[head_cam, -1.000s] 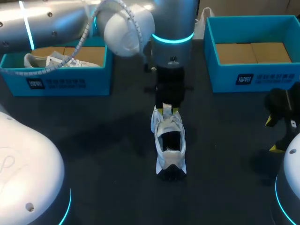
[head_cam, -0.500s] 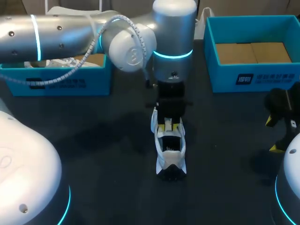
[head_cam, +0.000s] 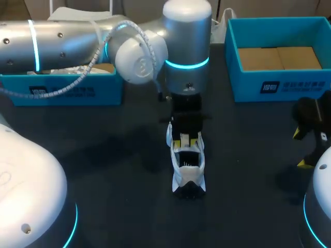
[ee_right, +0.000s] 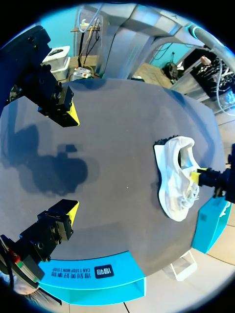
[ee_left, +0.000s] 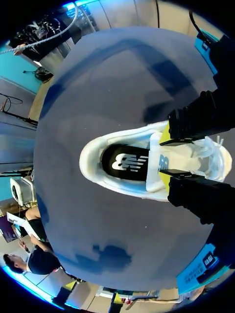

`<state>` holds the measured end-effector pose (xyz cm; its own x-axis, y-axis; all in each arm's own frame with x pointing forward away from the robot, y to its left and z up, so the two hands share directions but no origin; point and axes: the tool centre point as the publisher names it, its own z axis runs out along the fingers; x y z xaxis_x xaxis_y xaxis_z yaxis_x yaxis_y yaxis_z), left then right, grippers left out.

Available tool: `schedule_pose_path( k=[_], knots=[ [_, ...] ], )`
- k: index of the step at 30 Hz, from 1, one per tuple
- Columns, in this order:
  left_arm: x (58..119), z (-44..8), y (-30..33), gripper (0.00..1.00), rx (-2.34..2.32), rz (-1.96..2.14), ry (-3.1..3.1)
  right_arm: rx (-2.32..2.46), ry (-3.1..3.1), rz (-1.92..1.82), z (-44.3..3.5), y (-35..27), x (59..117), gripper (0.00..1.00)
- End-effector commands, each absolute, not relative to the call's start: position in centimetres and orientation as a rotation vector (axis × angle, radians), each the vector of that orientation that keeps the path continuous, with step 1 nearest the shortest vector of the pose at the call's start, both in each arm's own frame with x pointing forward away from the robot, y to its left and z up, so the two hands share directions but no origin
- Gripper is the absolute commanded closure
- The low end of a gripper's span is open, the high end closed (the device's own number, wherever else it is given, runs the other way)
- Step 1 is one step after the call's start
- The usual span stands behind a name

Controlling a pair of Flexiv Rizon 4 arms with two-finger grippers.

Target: Take the shoe out of the shoebox, open the shoe tongue, remove and reinsert the insole, then place the shoe into the shoebox

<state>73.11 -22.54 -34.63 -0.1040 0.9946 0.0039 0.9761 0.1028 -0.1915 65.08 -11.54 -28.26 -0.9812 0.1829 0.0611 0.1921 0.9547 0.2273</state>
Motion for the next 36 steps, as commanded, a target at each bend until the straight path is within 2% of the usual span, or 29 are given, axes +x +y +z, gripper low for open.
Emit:
schedule_pose_path(
  k=[1,11,18,20,22,23,24,26,36],
  knots=[
    [73.0,-36.1,-22.9,0.68,-1.994,0.218,-2.254,-0.297,-3.070,-0.357,-28.3,-11.5,65.0,0.00],
    [72.6,-31.4,-22.1,0.60,-2.017,0.194,-2.344,-0.297,-3.070,-0.357,-28.3,-11.5,65.0,0.00],
    [72.9,-28.7,-22.0,0.61,-1.878,0.195,-2.431,-0.297,-3.070,-0.357,-28.3,-11.5,65.0,0.00],
    [72.8,-27.7,-21.9,0.55,-1.792,0.202,-2.485,-0.297,-3.070,-0.357,-28.3,-11.5,65.0,0.00],
    [72.7,-26.8,-21.8,0.44,-1.629,0.221,-2.556,-0.297,-3.070,-0.357,-28.3,-11.5,65.0,0.00],
    [72.6,-26.3,-21.7,0.33,-1.566,0.256,-2.570,-0.297,-3.070,-0.357,-28.3,-11.5,65.0,0.00],
    [72.3,-25.8,-21.4,0.00,-1.567,0.236,-2.581,-0.297,-3.070,-0.357,-28.3,-11.5,65.0,0.00],
    [71.9,-24.3,-20.5,0.00,-1.649,0.160,-2.598,-0.297,-3.070,-0.357,-28.3,-11.5,65.0,0.00],
    [71.9,-24.3,-20.5,0.00,-1.649,0.160,-2.598,-0.297,-3.070,-0.357,-28.3,-11.5,65.0,0.00]
  ],
)
